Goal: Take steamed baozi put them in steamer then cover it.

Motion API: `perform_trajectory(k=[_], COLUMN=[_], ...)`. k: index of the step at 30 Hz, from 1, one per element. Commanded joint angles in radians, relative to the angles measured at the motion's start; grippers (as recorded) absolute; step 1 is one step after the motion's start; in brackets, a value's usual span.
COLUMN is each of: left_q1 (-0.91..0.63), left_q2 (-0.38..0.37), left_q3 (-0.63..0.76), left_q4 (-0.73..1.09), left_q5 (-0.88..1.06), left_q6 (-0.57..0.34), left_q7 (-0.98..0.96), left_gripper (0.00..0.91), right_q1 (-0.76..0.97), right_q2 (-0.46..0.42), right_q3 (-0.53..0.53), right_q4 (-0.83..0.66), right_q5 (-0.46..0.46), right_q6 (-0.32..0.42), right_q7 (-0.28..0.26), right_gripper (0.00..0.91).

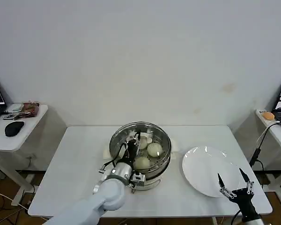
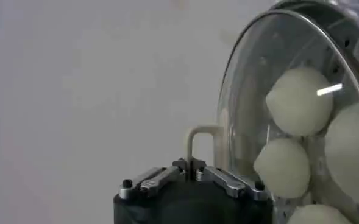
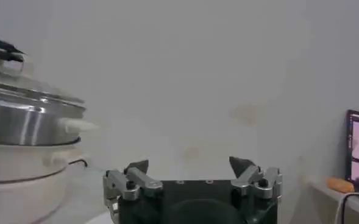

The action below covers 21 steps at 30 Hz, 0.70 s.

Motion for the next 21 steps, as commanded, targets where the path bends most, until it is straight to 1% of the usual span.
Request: perform_trajectory(k=[1,14,21], left_q1=[0.003,0.004,0.003], left_q2=[-0.006,0.000,-0.011], left_q3=[0.009,0.011,0.023], left_q4=[0.002,0.005,0.009], left_q5=[-0.001,-0.001,-0.005], left_q6=[0.001,0.000,-0.001], left_q7=[0.002,0.005,-0.001], left_gripper=[0.000,0.000,0.000], right_q1=[-0.001,0.000,0.002], right_q2=[0.001,0.003,0.002], right_q3=[0.004,0.004,0.004], right_q4=[-0.006,-0.011,-0.014], right_q5=[-0.002,-0.007,-0.006], right_q6=[0.004,0.008,0.010], right_q7=[0.000,0.000,0.001], right_gripper=[0.907,0.907,0.907])
